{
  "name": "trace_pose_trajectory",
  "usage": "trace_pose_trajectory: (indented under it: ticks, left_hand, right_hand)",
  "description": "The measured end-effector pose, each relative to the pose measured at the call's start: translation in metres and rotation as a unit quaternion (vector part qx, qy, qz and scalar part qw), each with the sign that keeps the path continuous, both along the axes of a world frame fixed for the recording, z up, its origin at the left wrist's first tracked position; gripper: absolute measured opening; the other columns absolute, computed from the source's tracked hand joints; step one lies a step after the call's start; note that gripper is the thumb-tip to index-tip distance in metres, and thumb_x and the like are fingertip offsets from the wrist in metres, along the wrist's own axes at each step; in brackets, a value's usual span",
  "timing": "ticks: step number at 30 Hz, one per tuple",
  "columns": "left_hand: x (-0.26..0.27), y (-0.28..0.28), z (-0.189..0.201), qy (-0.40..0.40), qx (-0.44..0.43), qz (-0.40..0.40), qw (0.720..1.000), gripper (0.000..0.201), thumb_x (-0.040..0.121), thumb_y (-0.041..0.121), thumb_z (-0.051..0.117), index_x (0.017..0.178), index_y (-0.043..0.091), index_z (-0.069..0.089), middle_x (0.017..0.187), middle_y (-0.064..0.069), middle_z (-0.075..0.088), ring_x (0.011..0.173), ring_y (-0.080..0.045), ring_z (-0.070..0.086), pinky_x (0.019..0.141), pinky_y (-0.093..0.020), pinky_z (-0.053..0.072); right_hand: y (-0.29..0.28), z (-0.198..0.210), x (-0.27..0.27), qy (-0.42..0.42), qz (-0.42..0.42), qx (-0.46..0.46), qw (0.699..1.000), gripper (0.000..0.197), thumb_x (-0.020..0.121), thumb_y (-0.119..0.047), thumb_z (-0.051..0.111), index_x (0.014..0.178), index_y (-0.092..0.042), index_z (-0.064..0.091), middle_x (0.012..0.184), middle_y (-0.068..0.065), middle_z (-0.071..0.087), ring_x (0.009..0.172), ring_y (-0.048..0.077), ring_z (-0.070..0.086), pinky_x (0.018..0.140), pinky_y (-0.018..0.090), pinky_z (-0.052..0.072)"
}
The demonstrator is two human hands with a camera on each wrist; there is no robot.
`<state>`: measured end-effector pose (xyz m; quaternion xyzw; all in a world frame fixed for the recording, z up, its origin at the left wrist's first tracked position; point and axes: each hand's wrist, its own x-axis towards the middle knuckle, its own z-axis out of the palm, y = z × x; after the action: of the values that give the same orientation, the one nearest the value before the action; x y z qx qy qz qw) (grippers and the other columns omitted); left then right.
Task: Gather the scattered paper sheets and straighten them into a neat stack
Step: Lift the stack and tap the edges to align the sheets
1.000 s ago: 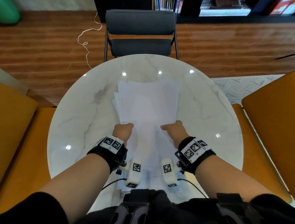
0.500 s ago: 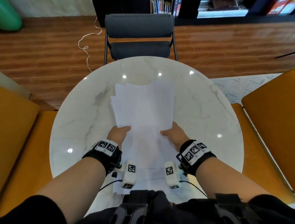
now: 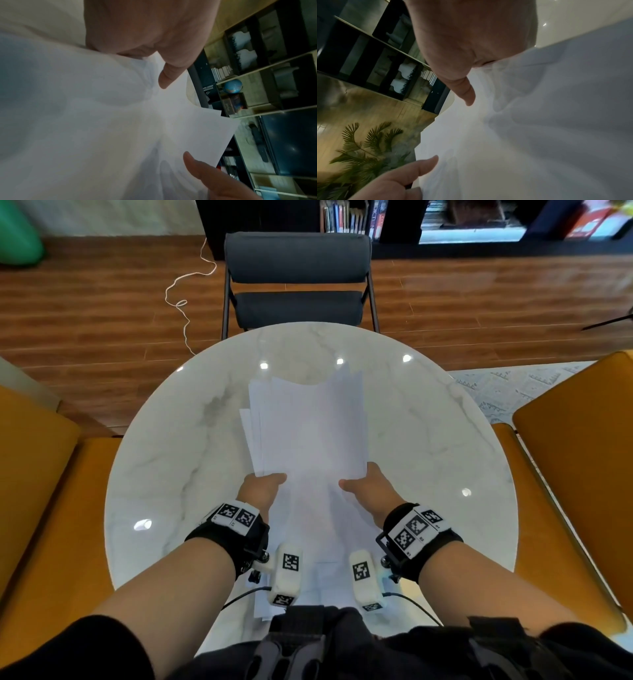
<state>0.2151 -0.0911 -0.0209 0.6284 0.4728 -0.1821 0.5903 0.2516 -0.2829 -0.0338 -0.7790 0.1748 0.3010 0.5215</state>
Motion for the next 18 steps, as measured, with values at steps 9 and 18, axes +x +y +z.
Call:
trace_pose_trajectory:
  ticks: [9,18]
  left_hand:
    - [0.002,0.012,-0.015,-0.015,-0.077,0.016,0.997,0.068,0.068,0.037,0.078,0.127,0.01,0.059,0.131,-0.013,0.061,0.119,-0.037,0.057,0.102,-0.053,0.044]
    - [-0.012,0.017,0.051,-0.186,0.07,-0.13,0.971,0.033,0.087,0.017,0.063,0.12,0.018,0.06,0.116,-0.004,0.067,0.107,-0.026,0.064,0.098,-0.042,0.05]
  right_hand:
    - [-0.011,-0.008,0.008,0.01,-0.024,0.015,1.0,0.06,0.086,-0.013,0.063,0.139,-0.006,0.037,0.132,0.014,0.054,0.118,0.034,0.055,0.102,0.047,0.046]
    - [-0.023,-0.001,0.016,-0.008,-0.029,-0.006,1.0,0.029,0.078,-0.008,0.069,0.102,-0.004,0.053,0.105,0.019,0.06,0.097,0.032,0.062,0.09,0.049,0.053]
